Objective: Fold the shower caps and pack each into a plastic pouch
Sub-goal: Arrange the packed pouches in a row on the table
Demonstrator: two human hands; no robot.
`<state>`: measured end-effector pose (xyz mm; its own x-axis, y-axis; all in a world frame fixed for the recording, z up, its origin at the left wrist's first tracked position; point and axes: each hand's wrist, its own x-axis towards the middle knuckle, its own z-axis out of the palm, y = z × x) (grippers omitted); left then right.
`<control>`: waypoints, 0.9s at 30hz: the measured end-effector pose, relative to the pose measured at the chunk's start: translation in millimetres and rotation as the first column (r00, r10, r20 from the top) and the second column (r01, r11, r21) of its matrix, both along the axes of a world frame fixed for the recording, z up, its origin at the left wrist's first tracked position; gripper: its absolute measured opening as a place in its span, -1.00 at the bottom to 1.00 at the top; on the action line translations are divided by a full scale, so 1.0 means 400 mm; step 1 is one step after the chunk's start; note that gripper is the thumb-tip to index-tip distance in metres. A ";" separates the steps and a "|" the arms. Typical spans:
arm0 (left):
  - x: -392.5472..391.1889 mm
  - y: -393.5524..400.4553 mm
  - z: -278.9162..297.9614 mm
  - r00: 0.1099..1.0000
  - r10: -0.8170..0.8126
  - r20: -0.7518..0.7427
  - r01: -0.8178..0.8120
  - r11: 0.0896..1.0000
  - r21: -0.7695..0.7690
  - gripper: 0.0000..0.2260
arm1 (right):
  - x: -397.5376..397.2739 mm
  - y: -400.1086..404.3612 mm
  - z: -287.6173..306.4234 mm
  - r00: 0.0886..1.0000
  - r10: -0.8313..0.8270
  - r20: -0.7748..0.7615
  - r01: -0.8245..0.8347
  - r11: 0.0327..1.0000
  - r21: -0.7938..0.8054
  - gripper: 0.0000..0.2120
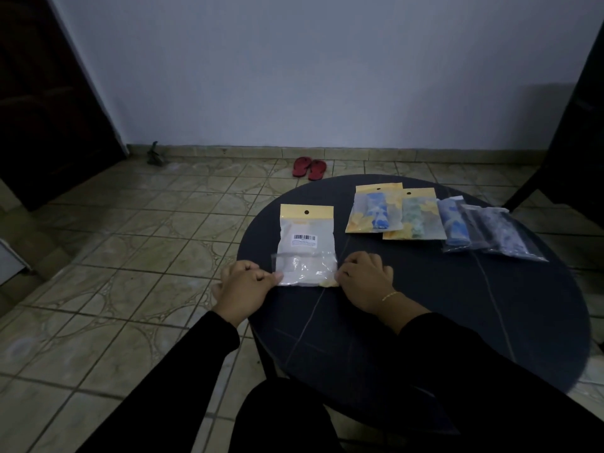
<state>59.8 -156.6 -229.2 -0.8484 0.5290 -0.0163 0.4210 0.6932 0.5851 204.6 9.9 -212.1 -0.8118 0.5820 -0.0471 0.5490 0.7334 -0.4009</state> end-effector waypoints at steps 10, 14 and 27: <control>0.020 -0.012 -0.012 1.000 -0.016 -0.002 0.016 0.998 0.063 -0.81 | 0.024 0.001 0.011 0.996 0.006 -0.088 -0.016 0.993 -0.113 -0.71; 0.016 -0.016 -0.017 1.000 -0.030 0.000 0.030 0.997 0.074 -0.76 | 0.009 0.000 0.004 1.000 0.004 -0.026 -0.005 0.999 -0.046 -0.64; 0.074 0.027 -0.023 0.947 0.121 -0.297 -0.137 0.990 -0.033 -0.71 | -0.006 -0.017 -0.019 0.998 -0.069 0.005 0.069 0.994 0.086 -0.58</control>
